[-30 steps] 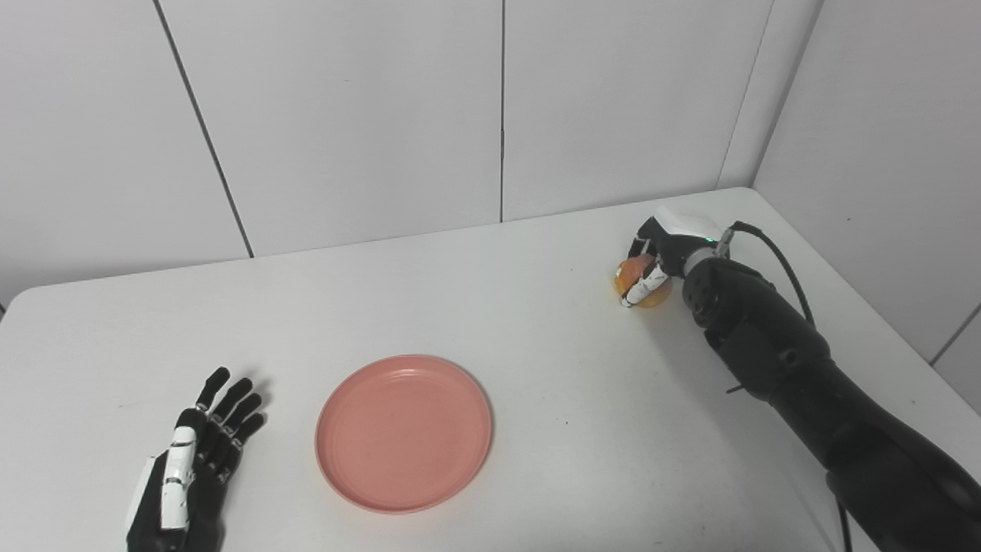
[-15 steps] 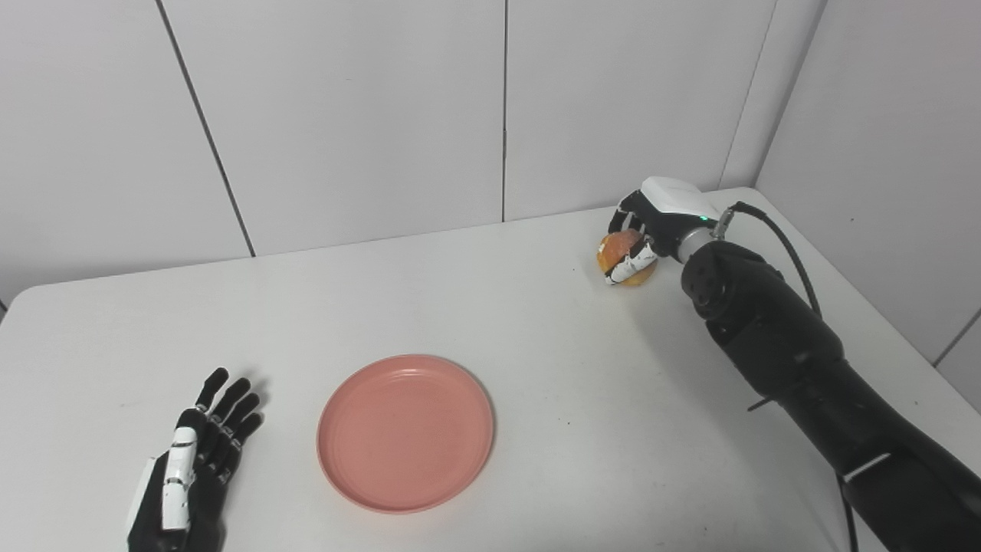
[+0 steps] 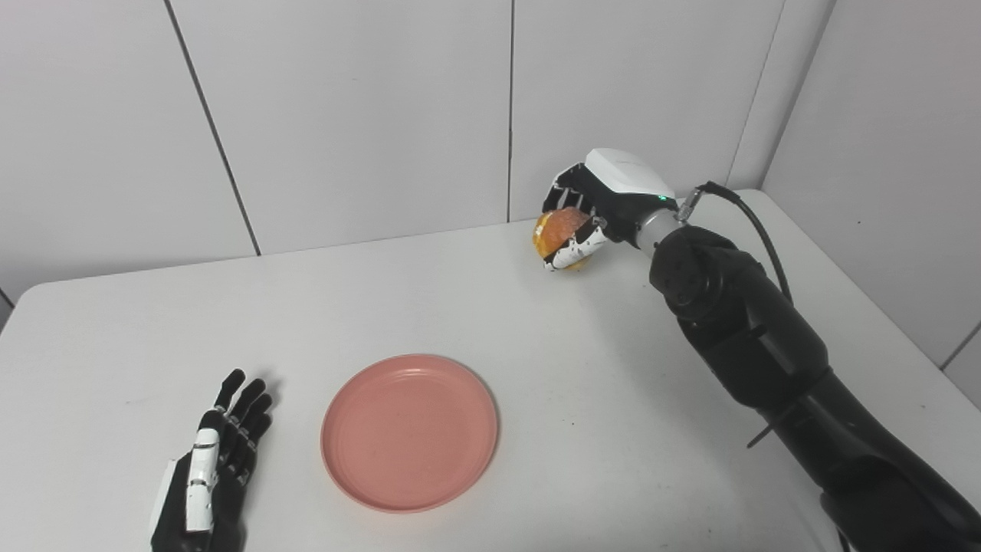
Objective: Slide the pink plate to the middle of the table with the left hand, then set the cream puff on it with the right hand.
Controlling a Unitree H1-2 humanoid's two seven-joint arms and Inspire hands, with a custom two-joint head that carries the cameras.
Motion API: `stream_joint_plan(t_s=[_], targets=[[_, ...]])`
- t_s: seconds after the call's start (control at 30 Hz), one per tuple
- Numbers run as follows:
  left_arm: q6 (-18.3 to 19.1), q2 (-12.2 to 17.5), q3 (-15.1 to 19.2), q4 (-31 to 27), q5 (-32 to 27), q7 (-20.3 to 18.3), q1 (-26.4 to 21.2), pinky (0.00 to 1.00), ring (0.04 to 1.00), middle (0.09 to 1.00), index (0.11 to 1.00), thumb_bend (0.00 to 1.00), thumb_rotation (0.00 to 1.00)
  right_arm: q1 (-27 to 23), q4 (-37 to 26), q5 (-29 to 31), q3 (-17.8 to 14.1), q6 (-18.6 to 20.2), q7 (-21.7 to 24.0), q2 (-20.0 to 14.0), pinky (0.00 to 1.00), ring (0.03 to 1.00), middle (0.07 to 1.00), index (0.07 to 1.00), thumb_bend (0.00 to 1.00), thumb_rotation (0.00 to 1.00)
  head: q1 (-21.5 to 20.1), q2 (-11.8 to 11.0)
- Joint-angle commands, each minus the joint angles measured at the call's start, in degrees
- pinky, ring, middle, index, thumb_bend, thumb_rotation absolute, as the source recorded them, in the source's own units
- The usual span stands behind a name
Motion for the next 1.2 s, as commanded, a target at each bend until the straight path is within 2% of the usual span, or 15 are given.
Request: stream_joint_plan(t_s=[0.0,0.1,0.2,0.23,0.27,0.33,0.43,0.53,0.57,0.63,0.77,0.83,1.17], targets=[[0.9,-1.5,-1.1,1.2,0.8,0.8,1.8,0.96,0.938,0.935,0.925,0.4,1.0,-2.5,-2.9,0.5,-0.3,-1.7,0.2,0.2,0.42,0.479,0.486,0.49,0.53,0.0,0.9,-0.1],[0.3,-2.1,-1.6,1.5,1.6,1.1,1.7,0.95,0.929,0.93,0.918,0.41,1.0,-1.9,-6.2,0.9,0.9,-2.0,1.9,1.9,0.39,0.456,0.469,0.504,0.53,0.0,2.7,0.1],[0.2,-2.7,-2.1,1.2,2.1,1.5,1.7,0.95,0.929,0.929,0.92,0.42,1.0,-1.4,-8.9,0.5,2.0,-2.6,2.5,3.3,0.41,0.458,0.473,0.503,0.53,0.0,4.6,0.3],[0.2,-2.9,-2.2,1.2,2.4,1.8,1.8,0.95,0.926,0.926,0.918,0.42,1.0,-1.2,-9.8,-0.3,2.8,-2.4,2.6,4.0,0.43,0.466,0.476,0.503,0.53,0.0,5.2,0.3],[0.1,-3.2,-2.3,1.2,2.8,2.0,1.8,0.95,0.925,0.925,0.918,0.42,1.0,-1.1,-10.5,-0.8,3.3,-2.6,2.7,4.5,0.51,0.49,0.48,0.498,0.53,0.0,5.7,0.4],[0.0,-3.6,-2.6,0.9,3.6,2.6,1.9,0.94,0.921,0.922,0.917,0.42,1.0,-0.8,-11.4,-0.9,3.9,-2.8,2.9,5.1,0.55,0.501,0.482,0.496,0.53,0.0,7.2,0.7],[0.4,-4.5,-2.9,0.1,5.0,3.7,2.1,0.92,0.906,0.914,0.906,0.42,1.0,-0.4,-12.5,-0.9,5.2,-3.2,3.9,6.5,0.41,0.449,0.466,0.51,0.53,0.0,8.4,0.9],[0.7,-5.4,-3.4,-0.4,5.8,4.6,2.2,0.92,0.902,0.908,0.9,0.42,1.0,0.2,-13.1,-0.9,6.4,-4.5,4.5,7.3,0.4,0.443,0.46,0.516,0.53,0.0,10.4,1.5],[0.8,-5.6,-3.5,-0.6,6.3,4.8,2.3,0.92,0.901,0.908,0.898,0.42,1.0,0.4,-13.2,-1.2,6.9,-4.8,4.7,7.5,0.42,0.467,0.469,0.506,0.53,0.0,10.6,1.5],[0.9,-6.0,-3.8,-1.0,7.1,5.3,2.3,0.92,0.9,0.906,0.893,0.43,1.0,0.9,-13.6,-1.3,7.4,-5.3,4.9,8.1,0.59,0.567,0.495,0.485,0.53,0.0,11.8,1.8],[1.0,-6.7,-4.5,-1.4,8.1,6.1,2.2,0.91,0.899,0.903,0.887,0.43,1.0,1.9,-13.9,0.2,7.7,-5.7,5.6,9.5,0.38,0.42,0.447,0.517,0.53,0.0,13.5,2.2],[1.0,-7.2,-4.7,-1.7,8.4,6.5,2.2,0.91,0.899,0.903,0.887,0.42,1.0,2.4,-14.0,0.0,8.3,-5.6,6.1,10.4,0.34,0.397,0.445,0.524,0.53,0.0,14.5,2.5],[1.1,-8.6,-5.4,-2.5,9.0,8.5,2.0,0.91,0.9,0.901,0.893,0.42,1.0,4.2,-9.8,-0.8,12.1,-8.4,6.7,12.3,0.35,0.411,0.448,0.523,0.53,0.0,16.4,3.8]])
